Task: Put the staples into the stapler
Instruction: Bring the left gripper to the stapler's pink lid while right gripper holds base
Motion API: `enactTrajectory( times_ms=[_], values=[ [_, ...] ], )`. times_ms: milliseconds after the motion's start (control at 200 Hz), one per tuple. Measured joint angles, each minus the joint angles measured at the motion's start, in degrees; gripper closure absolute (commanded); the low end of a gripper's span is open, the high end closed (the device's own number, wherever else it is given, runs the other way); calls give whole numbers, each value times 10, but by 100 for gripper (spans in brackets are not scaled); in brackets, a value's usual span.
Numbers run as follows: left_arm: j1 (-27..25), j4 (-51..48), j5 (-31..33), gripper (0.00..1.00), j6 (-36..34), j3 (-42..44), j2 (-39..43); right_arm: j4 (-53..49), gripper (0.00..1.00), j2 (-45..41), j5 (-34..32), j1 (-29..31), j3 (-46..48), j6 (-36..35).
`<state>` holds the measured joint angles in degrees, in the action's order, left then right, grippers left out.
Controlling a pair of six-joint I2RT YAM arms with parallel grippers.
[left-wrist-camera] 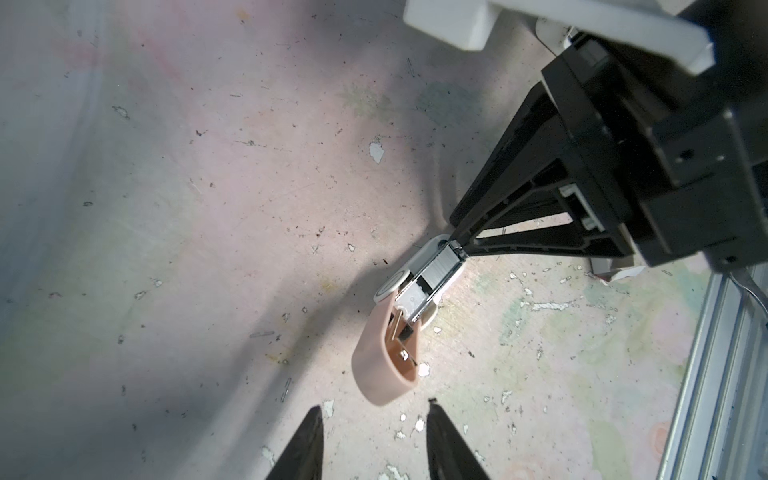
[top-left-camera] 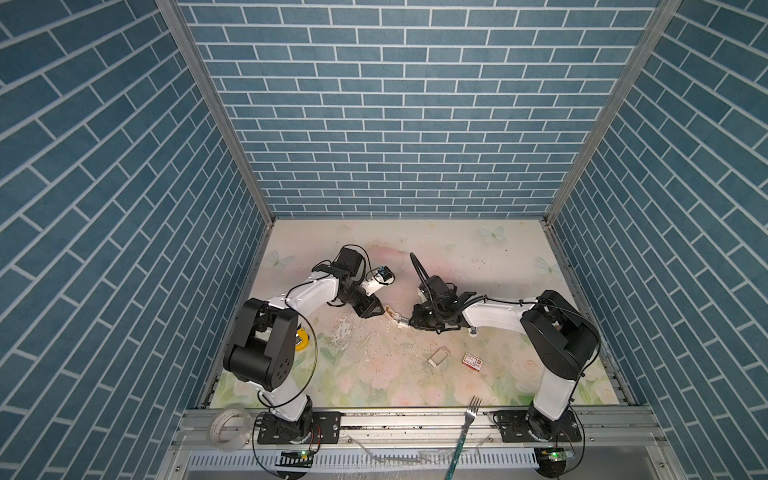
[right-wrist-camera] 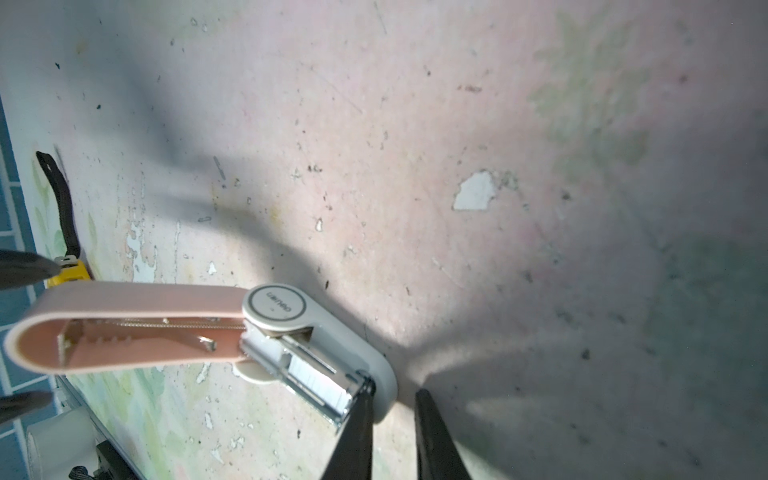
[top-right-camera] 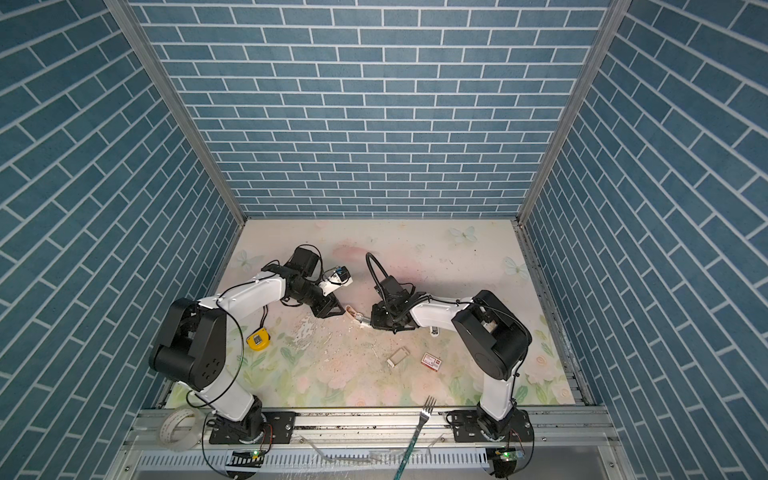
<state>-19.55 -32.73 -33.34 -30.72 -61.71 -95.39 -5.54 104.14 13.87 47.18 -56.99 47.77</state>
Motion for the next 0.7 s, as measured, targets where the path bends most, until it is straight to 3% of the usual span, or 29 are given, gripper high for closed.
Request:
enactTrajectory(
  times_ms=[700],
  values=[
    [-21,-17,-4,66,-7,-18,-17,-4,79,7,1,-1,-9,0]
  ],
)
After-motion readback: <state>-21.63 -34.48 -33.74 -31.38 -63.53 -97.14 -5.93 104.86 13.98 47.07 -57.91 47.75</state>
